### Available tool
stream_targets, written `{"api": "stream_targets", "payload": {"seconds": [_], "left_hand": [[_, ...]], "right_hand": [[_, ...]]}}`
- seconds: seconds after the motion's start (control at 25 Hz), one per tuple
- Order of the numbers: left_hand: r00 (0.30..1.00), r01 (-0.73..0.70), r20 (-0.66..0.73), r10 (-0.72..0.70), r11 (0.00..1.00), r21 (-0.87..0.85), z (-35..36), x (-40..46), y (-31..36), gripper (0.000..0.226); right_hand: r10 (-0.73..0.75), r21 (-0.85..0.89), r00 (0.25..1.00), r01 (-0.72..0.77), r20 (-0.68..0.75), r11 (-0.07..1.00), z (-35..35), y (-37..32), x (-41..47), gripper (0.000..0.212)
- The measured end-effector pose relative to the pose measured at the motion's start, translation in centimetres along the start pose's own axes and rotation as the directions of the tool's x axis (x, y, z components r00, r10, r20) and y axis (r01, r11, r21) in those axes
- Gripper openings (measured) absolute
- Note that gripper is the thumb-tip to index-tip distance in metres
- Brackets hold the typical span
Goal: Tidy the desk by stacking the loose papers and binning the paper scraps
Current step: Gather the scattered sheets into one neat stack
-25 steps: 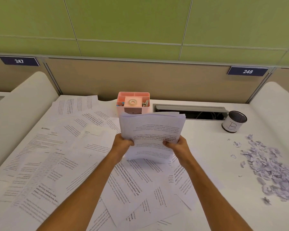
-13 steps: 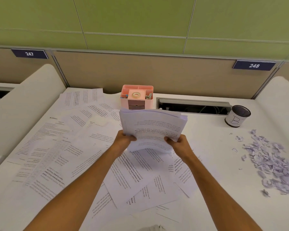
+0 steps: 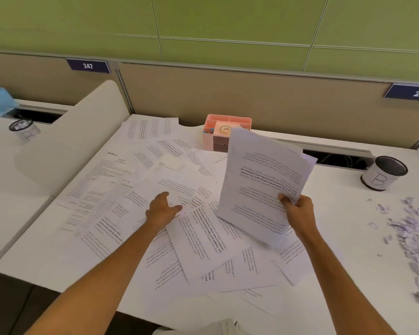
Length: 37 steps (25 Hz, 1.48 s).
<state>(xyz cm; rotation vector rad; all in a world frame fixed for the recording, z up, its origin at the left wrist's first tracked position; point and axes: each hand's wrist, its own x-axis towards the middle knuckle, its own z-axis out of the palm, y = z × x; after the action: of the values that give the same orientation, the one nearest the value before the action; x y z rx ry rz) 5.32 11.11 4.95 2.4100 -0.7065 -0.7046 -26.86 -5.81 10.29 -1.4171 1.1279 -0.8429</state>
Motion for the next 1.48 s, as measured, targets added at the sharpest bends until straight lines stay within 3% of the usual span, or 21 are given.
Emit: {"api": "stream_targets", "payload": {"seconds": [0.08, 0.16, 0.4, 0.56, 0.72, 0.96, 1.04, 1.16, 1.48], "left_hand": [[0.997, 0.077, -0.043, -0.069, 0.978, 0.194, -1.0, 0.7, -3.0, 0.088], [0.988, 0.151, -0.060, -0.140, 0.947, 0.283, -2.3, 1.2, -5.6, 0.095], [0.947, 0.322, -0.121, -0.299, 0.891, 0.319, -7.2, 2.3, -10.5, 0.095], [0.933, 0.359, -0.117, -0.339, 0.873, 0.329, -10.1, 3.4, -12.4, 0.100], [0.929, 0.369, -0.097, -0.358, 0.863, 0.346, -12.1, 4.3, -14.2, 0.108], [0.919, 0.392, -0.093, -0.383, 0.871, 0.295, -13.4, 5.2, -16.5, 0.125], [0.919, 0.394, -0.096, -0.383, 0.870, 0.298, -13.5, 5.5, -17.3, 0.129], [0.930, 0.368, -0.161, -0.331, 0.867, 0.336, -13.2, 5.8, -18.0, 0.127], [0.934, 0.338, -0.256, -0.249, 0.847, 0.411, -14.2, 6.6, -17.6, 0.099]], "right_hand": [[0.014, 0.017, 0.999, -0.013, -0.030, 1.000, 0.0, 0.4, -0.3, 0.012], [0.026, 0.052, 0.998, -0.023, -0.053, 0.998, 0.1, 0.6, -0.7, 0.010], [0.050, 0.137, 0.994, -0.036, -0.098, 0.990, 1.5, 0.5, -1.5, 0.015], [0.041, 0.192, 0.995, -0.023, -0.088, 0.981, 3.3, 0.0, -1.2, 0.023], [0.059, 0.263, 0.998, -0.048, -0.035, 0.964, 5.6, 0.0, -0.9, 0.059], [0.190, 0.339, 0.980, -0.196, 0.050, 0.920, 9.2, 2.7, -1.2, 0.090], [0.238, 0.329, 0.969, -0.246, 0.067, 0.912, 10.3, 3.2, -1.5, 0.075], [0.313, 0.374, 0.947, -0.317, 0.074, 0.872, 11.5, 3.7, -2.1, 0.030], [0.394, 0.232, 0.919, -0.381, -0.012, 0.895, 12.9, 6.1, -2.0, 0.044]]}}
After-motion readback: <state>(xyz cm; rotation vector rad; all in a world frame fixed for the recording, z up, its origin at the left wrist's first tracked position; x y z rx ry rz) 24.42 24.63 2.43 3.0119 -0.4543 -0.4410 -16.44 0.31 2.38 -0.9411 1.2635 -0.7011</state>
